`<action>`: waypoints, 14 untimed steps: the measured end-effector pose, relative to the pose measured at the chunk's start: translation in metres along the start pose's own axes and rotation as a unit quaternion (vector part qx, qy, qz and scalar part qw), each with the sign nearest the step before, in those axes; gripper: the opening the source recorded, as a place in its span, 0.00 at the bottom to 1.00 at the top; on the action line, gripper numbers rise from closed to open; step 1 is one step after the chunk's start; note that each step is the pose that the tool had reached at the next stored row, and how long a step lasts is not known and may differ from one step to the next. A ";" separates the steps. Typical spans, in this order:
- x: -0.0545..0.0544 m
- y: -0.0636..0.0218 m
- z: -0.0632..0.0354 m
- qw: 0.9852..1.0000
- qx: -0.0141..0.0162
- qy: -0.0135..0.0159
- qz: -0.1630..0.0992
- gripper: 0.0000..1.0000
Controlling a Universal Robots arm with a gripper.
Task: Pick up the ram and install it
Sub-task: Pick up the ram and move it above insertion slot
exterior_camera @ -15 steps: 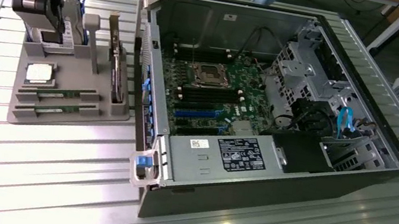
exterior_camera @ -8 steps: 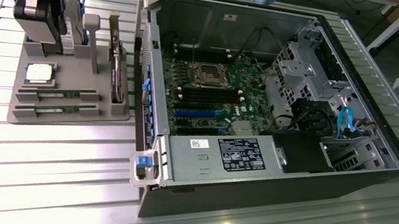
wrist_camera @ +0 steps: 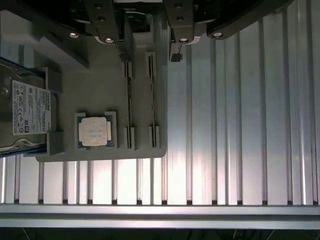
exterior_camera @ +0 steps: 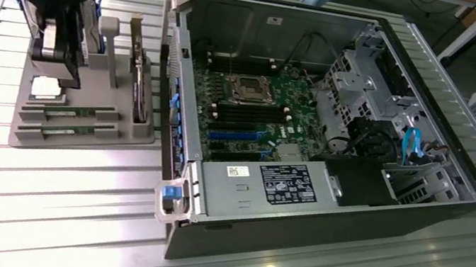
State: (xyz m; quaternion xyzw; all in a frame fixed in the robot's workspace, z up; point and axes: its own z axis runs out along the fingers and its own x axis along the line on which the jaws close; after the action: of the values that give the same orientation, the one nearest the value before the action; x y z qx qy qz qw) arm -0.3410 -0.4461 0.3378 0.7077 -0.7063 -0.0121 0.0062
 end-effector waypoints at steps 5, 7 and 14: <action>0.000 0.0005 0.0211 1.000 0.000 0.001 0.000 0.42; 0.000 0.0036 0.0306 1.000 0.000 0.001 0.000 0.42; 0.000 0.0063 0.0553 1.000 0.000 0.001 0.000 0.42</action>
State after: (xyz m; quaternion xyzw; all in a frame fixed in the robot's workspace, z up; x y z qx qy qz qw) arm -0.3488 -0.4461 0.2826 0.7077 -0.7064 -0.0113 0.0069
